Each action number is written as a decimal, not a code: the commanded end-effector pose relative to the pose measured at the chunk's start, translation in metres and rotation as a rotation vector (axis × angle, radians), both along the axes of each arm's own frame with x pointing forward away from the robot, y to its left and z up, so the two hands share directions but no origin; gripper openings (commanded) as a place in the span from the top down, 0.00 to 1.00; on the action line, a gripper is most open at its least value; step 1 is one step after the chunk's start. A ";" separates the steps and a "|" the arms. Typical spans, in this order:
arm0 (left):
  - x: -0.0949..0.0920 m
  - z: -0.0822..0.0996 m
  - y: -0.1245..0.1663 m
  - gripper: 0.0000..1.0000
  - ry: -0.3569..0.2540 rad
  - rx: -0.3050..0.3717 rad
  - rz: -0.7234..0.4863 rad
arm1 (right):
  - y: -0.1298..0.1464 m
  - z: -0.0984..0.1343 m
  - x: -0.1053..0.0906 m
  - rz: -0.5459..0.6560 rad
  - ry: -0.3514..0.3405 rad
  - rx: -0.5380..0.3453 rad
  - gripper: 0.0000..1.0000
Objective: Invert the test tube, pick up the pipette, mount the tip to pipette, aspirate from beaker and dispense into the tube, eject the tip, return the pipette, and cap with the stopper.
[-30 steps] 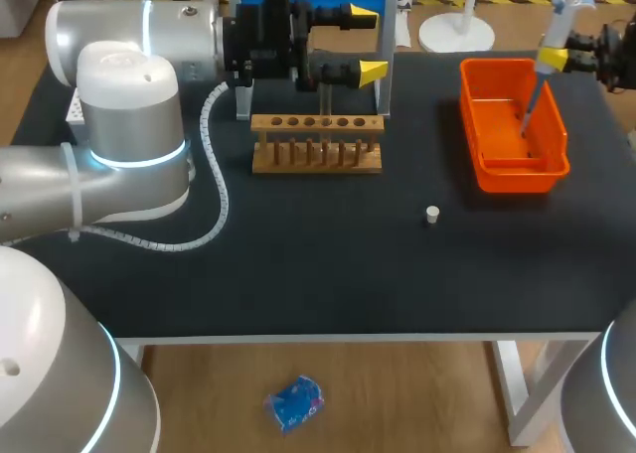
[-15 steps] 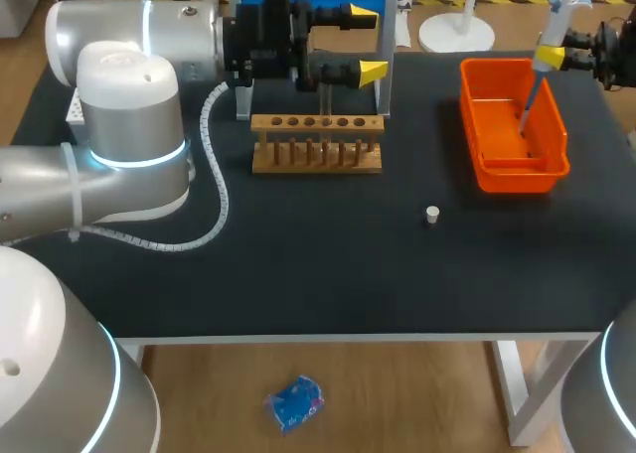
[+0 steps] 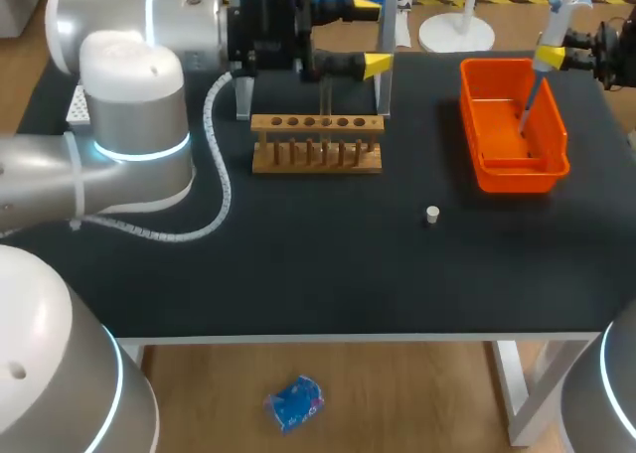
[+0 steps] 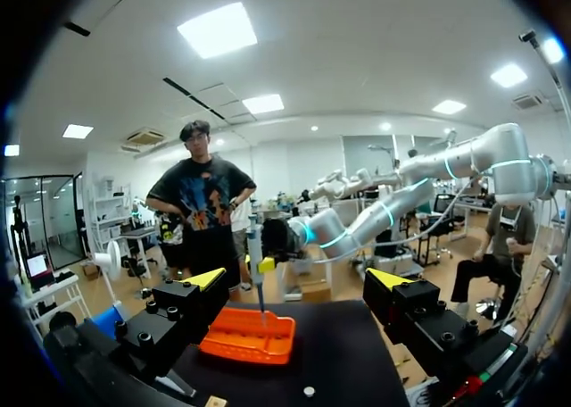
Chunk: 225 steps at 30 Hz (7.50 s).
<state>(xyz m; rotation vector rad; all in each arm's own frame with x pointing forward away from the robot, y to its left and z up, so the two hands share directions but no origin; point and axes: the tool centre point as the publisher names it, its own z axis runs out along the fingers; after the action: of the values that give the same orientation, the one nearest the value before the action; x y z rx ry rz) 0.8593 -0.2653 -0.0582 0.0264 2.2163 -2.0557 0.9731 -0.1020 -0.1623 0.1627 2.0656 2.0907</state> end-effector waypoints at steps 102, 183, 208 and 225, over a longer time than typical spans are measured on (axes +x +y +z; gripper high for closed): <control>0.117 -0.001 -0.198 1.00 0.087 0.493 0.116 | 0.000 0.000 0.000 0.000 -0.001 0.000 1.00; 0.113 -0.018 -0.241 1.00 0.078 0.193 0.034 | 0.000 0.000 0.000 0.000 -0.001 0.000 1.00; 0.113 -0.024 -0.244 1.00 0.089 0.205 0.023 | 0.000 0.000 0.000 0.000 -0.001 0.000 1.00; 0.112 -0.031 -0.245 1.00 0.100 0.199 0.023 | 0.000 0.000 0.000 0.000 -0.001 0.000 1.00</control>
<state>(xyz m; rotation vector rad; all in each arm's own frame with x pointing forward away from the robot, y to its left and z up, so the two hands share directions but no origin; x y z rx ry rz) 0.9713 -0.5084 -0.0798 -0.0866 2.4686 -1.8459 0.9721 -0.1032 -0.1688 0.1650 2.0642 2.0894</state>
